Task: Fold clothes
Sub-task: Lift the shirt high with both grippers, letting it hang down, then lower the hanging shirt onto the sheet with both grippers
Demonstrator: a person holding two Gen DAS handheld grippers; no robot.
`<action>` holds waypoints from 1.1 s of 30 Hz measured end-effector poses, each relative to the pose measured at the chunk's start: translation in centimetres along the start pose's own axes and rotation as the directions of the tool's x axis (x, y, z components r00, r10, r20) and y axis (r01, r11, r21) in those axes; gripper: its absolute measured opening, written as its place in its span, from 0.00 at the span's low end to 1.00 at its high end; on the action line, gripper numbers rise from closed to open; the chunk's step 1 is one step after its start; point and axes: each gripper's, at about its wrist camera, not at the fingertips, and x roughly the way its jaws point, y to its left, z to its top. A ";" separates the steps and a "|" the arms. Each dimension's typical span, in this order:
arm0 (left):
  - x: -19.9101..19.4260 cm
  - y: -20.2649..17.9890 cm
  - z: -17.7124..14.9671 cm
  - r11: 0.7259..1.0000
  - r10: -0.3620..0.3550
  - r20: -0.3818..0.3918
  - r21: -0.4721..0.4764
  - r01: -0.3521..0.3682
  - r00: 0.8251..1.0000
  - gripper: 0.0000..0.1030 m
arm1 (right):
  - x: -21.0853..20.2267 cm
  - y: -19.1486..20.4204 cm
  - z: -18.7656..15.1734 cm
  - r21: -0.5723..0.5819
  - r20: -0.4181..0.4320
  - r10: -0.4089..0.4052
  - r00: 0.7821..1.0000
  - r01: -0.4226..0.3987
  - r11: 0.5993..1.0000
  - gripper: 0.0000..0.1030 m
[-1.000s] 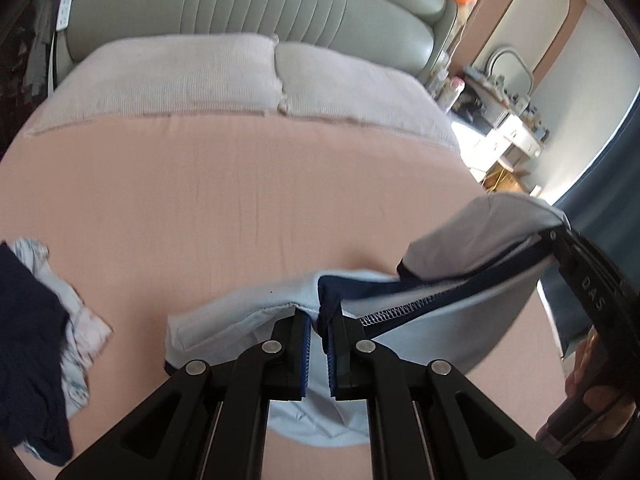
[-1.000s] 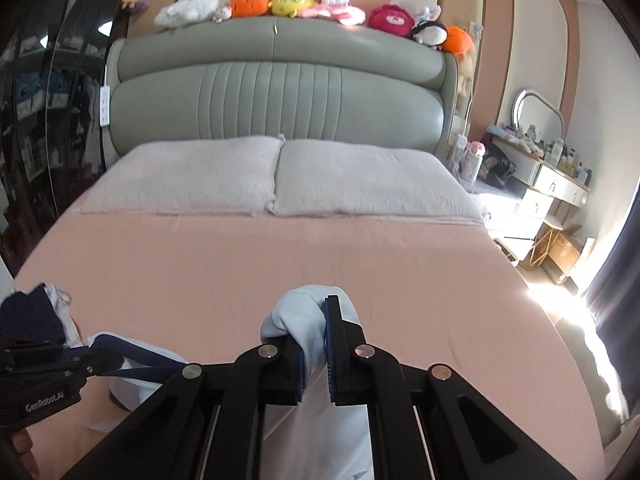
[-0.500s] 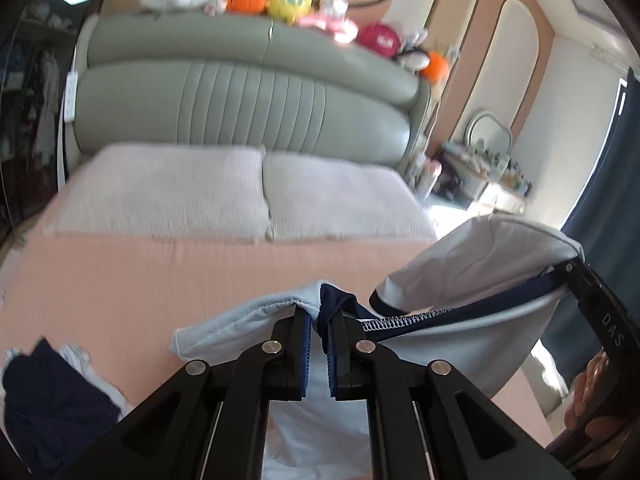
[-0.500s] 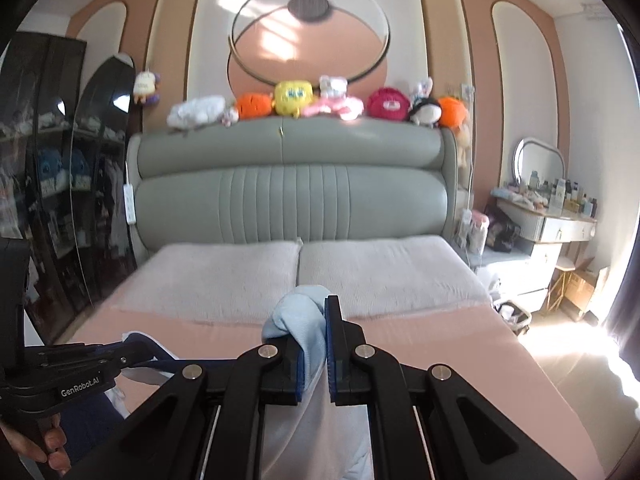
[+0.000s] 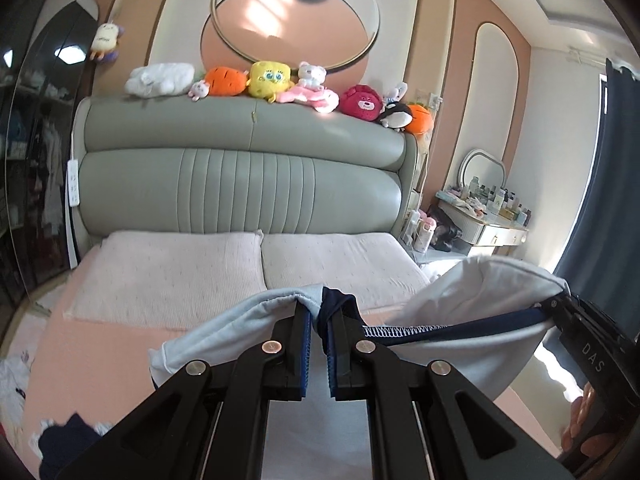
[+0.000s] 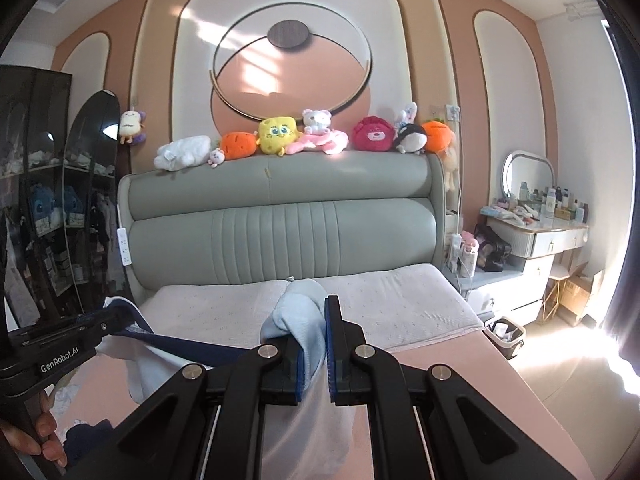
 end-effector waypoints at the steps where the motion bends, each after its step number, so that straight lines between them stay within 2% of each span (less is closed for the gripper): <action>1: 0.7 0.1 0.4 1.000 -0.005 0.000 -0.001 0.005 1.000 0.05 | 0.8 -0.1 0.2 0.008 -0.010 -0.006 1.000 0.006 1.000 0.04; 9: 9.8 2.3 5.7 0.999 -0.042 -0.051 -0.019 0.041 0.998 0.05 | 10.0 -0.7 2.8 0.067 -0.064 -0.034 0.997 0.038 0.997 0.04; 14: 14.7 2.0 10.8 1.000 -0.027 -0.086 -0.003 0.027 0.996 0.05 | 15.9 -1.2 7.5 0.096 -0.097 -0.024 0.995 0.034 0.995 0.04; 18: 16.7 1.2 15.9 1.000 -0.026 -0.074 0.013 0.027 0.997 0.05 | 19.3 -1.5 12.9 0.101 -0.072 -0.012 0.997 0.019 0.995 0.04; 21: 17.5 0.9 19.7 0.999 -0.040 -0.053 0.015 0.041 0.998 0.05 | 20.1 -2.0 15.9 0.090 -0.025 -0.024 0.999 0.026 0.996 0.04; 24: 17.6 0.6 21.9 0.997 -0.071 -0.023 0.030 0.072 0.997 0.05 | 21.0 -2.5 19.0 0.078 0.022 -0.035 0.999 0.033 0.996 0.04; 26: 17.7 0.0 21.3 0.995 -0.077 -0.021 0.063 0.078 0.997 0.05 | 21.2 -2.5 19.5 0.052 0.040 -0.055 0.998 0.053 0.997 0.04; 28: 18.0 -0.7 19.3 0.991 -0.088 -0.037 0.103 0.091 0.995 0.05 | 21.6 -3.1 17.9 0.049 0.020 -0.072 0.997 0.071 0.996 0.04; 30: 18.9 -1.2 15.4 0.984 -0.096 -0.074 0.146 0.106 0.993 0.05 | 22.1 -4.2 14.6 0.075 -0.020 -0.084 0.996 0.085 0.994 0.04; 33: 20.7 -1.7 7.8 0.972 -0.106 -0.160 0.189 0.136 0.981 0.05 | 23.5 -5.8 6.7 0.109 -0.126 -0.111 0.986 0.125 0.986 0.05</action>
